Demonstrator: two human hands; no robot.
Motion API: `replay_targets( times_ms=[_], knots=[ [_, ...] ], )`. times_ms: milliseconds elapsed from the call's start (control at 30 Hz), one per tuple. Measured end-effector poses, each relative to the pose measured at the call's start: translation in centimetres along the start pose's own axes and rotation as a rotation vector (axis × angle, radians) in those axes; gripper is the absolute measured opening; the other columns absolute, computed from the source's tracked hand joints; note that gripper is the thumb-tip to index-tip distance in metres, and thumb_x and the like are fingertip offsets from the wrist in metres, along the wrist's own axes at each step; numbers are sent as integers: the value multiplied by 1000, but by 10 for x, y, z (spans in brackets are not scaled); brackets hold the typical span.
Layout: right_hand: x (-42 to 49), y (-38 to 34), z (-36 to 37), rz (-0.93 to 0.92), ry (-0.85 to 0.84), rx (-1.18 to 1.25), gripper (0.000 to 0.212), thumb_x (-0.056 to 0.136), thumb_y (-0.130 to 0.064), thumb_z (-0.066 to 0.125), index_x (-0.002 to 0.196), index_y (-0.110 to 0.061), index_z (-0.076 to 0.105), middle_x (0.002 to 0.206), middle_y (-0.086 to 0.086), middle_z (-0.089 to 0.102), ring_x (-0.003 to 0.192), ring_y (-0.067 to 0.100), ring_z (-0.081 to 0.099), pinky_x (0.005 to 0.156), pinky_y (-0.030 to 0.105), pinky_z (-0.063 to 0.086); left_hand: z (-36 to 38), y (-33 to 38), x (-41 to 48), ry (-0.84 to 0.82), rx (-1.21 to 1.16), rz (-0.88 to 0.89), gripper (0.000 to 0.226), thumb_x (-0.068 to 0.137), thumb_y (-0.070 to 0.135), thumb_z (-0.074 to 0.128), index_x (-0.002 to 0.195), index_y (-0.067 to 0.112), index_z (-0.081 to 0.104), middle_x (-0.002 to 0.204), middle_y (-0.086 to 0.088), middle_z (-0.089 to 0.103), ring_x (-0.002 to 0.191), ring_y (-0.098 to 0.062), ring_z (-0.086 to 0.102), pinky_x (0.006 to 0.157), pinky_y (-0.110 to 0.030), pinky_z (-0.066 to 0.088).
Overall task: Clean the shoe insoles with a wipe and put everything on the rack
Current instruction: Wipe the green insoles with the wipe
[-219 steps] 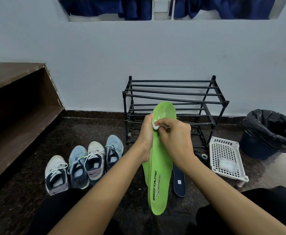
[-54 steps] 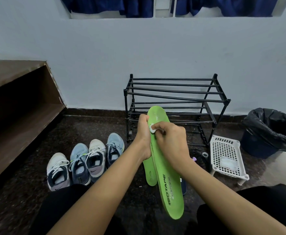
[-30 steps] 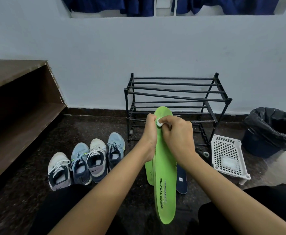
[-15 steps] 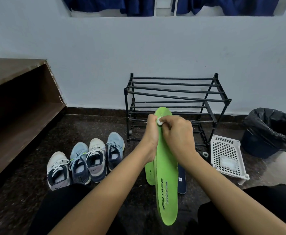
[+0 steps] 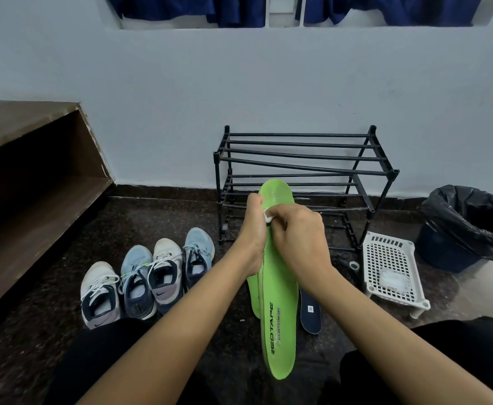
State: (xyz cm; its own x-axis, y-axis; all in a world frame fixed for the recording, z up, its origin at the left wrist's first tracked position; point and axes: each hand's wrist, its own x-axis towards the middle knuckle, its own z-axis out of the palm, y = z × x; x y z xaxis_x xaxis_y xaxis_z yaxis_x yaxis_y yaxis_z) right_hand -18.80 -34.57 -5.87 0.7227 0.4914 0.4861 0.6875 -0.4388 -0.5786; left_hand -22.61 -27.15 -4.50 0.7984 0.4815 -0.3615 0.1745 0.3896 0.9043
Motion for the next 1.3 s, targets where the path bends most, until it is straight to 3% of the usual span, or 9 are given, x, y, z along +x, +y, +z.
replay_targets(
  times_ms=[133,233,433,567,767,933,1100,1300],
  knots=[
    [11,8,-7,33,79,-12,22,81,-1,56,91,-12,73,91,4,72,86,27,64,79,33,48,6,-9,-3,-8,49,38,49,93,41,29,55,19,51,51,1,49,53,-17,47,54,-28,36],
    [12,10,-8,32,116,-4,22,82,-1,56,92,-11,72,91,4,72,86,27,64,80,34,48,6,-11,-1,-37,47,44,59,94,41,28,47,23,59,49,1,55,51,-17,51,53,-28,38],
    [-5,-1,2,-17,13,-29,25,83,0,55,96,-12,73,95,4,72,92,25,62,81,29,43,-4,-3,4,-7,15,30,70,95,42,28,31,22,49,39,5,47,50,-16,43,53,-28,33],
    [-10,-3,4,-25,-36,-40,26,83,0,54,97,-13,72,96,5,71,94,25,60,80,30,42,-6,-5,5,24,11,11,65,95,46,30,39,20,52,42,2,52,56,-18,47,57,-30,36],
    [6,4,-7,-12,83,-33,23,80,1,57,91,-12,74,90,6,72,86,28,64,79,32,47,3,-10,1,-10,56,48,52,93,42,29,52,20,53,51,1,52,55,-18,49,55,-29,37],
    [19,13,-12,92,106,-54,24,86,-4,54,98,-13,73,96,4,72,90,26,65,82,31,46,9,-14,-1,-29,66,40,52,83,55,32,73,17,65,67,-5,61,69,-24,56,69,-37,43],
    [6,5,-4,27,57,-64,25,84,-1,55,96,-13,73,97,4,72,92,26,63,81,30,43,0,-9,6,-24,28,32,62,93,45,29,42,22,56,48,1,54,56,-19,49,57,-30,38],
    [-12,0,6,-20,-90,-89,27,84,-3,51,97,-17,71,95,4,69,92,23,60,81,36,47,-5,-4,6,39,13,-50,60,93,52,31,55,13,56,46,-2,56,59,-21,52,60,-31,40]
  ],
)
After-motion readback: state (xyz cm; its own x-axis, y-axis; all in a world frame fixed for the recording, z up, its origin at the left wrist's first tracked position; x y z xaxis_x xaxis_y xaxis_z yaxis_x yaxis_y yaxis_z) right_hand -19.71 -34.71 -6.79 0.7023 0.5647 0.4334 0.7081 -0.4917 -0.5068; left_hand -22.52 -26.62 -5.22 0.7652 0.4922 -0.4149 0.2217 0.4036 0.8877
